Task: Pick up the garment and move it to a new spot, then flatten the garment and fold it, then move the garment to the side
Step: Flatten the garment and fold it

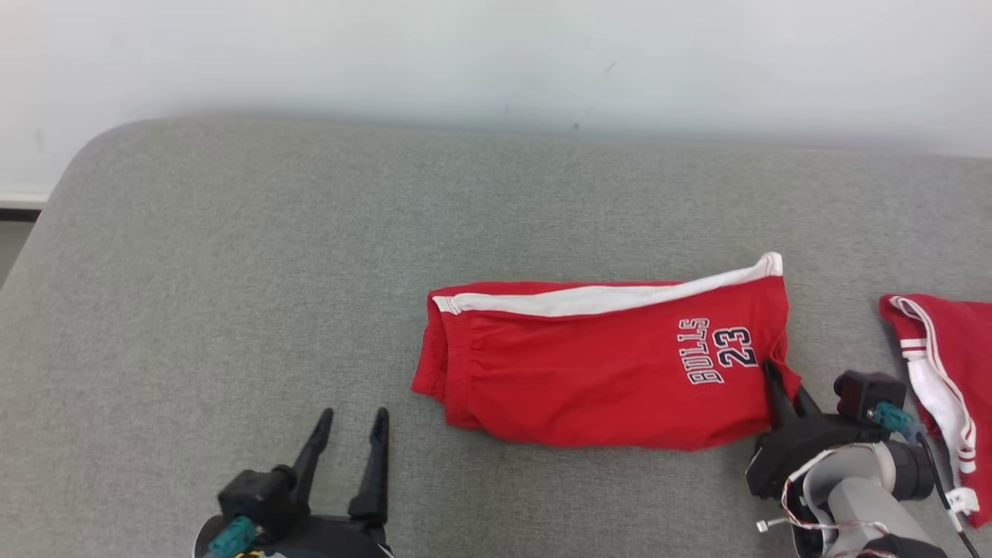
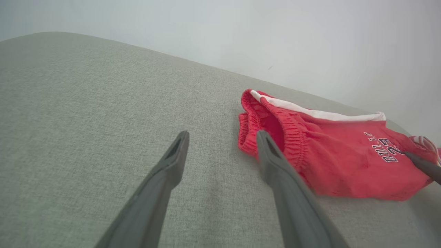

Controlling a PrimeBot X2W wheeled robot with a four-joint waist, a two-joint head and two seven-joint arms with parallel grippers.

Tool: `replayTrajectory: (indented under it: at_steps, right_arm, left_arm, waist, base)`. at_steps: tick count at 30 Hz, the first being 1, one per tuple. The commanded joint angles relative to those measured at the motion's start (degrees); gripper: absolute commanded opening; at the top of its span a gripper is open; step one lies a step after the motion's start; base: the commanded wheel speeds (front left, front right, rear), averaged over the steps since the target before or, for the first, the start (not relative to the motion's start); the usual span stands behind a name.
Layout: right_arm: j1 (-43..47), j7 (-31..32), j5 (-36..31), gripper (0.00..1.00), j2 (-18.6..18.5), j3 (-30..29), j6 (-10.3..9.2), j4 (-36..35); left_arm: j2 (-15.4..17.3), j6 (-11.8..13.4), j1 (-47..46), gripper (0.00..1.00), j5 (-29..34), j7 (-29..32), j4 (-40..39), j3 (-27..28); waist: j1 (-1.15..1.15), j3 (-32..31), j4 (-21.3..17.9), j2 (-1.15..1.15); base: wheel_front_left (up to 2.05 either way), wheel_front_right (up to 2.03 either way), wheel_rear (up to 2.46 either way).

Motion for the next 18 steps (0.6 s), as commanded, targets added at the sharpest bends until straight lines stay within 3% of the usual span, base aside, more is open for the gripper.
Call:
replayTrajectory:
  at_steps: [1, 10, 15, 18]
  right_arm:
    - [1.58, -0.17, -0.89, 0.00, -0.13, -0.62, 0.01, -1.04]
    - [2.35, -0.19, -3.79, 0.00, 1.30, -1.52, 0.01, -9.75]
    - [2.28, -0.18, -4.28, 0.00, 3.11, 2.09, 0.01, -15.67]
    - [2.44, -0.18, -3.21, 0.00, 4.52, 7.97, 0.01, -19.83]
  left_arm:
    - [0.10, 0.12, 0.84, 1.00, 1.55, -0.16, -0.42, -0.75]
    - [0.08, 0.12, 1.42, 1.00, 3.03, -0.16, -1.47, -0.77]
    - [0.06, 0.12, 1.49, 1.00, 3.47, -0.16, -1.53, -1.02]
    - [0.03, 0.12, 1.74, 1.00, 3.54, -0.16, -1.58, -1.26]
  waist:
    - [0.00, -0.63, -0.66, 0.00]
    - [0.00, 0.26, -0.36, 0.00]
    - [0.00, 0.09, 0.29, 0.00]
    - [0.00, -0.29, 1.25, 0.00]
  base:
    - [0.00, 0.00, 0.00]
    - [0.00, 0.00, 0.00]
    - [0.00, 0.00, 0.00]
    - [0.00, 0.00, 0.00]
